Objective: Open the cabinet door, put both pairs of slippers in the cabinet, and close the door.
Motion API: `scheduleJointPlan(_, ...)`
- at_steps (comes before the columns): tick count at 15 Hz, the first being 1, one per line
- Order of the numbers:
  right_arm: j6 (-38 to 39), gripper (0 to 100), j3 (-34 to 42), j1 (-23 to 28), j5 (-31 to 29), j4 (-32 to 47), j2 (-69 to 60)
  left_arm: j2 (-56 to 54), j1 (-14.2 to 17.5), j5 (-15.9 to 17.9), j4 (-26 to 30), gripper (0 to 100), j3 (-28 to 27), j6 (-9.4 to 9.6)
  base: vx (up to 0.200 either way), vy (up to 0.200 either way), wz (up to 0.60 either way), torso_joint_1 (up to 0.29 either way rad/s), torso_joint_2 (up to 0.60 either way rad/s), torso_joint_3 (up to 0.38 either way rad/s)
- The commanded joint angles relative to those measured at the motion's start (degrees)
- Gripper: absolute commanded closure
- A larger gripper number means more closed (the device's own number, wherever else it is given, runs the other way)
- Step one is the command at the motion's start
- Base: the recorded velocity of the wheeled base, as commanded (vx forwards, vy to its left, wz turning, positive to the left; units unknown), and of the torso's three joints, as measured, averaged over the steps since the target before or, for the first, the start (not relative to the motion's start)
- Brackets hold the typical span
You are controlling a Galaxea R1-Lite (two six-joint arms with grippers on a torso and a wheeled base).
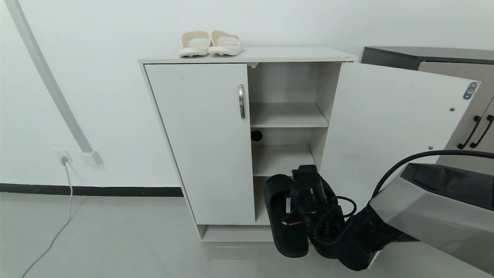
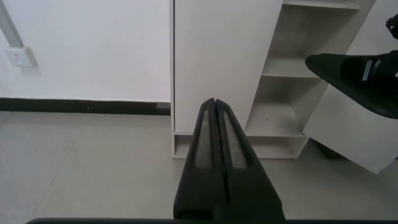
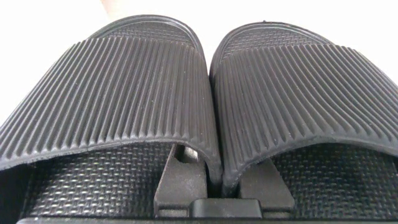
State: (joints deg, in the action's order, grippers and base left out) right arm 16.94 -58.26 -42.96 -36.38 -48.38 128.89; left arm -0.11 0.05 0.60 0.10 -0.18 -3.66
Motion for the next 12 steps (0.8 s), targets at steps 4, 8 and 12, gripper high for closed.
scheduleJointPlan(4,-0.25,100,0.08,0.07,0.08,-1.01,1.36,0.11,0.04,0.02,-0.01,100,0.01,-0.03,0.0,0.0,0.0,0.0,0.0,0.0)
scheduleJointPlan(8,-0.33,100,-0.45,-0.11,0.34,-0.92,1.54,0.11,0.04,0.11,-0.01,100,0.01,-0.03,0.0,0.0,0.0,0.0,0.0,0.0)
scheduleJointPlan(12,-0.86,100,-2.47,-0.11,0.61,-0.92,2.94,0.11,0.04,0.11,-0.01,100,0.01,-0.03,0.0,0.0,0.0,0.005,0.0,-0.155)
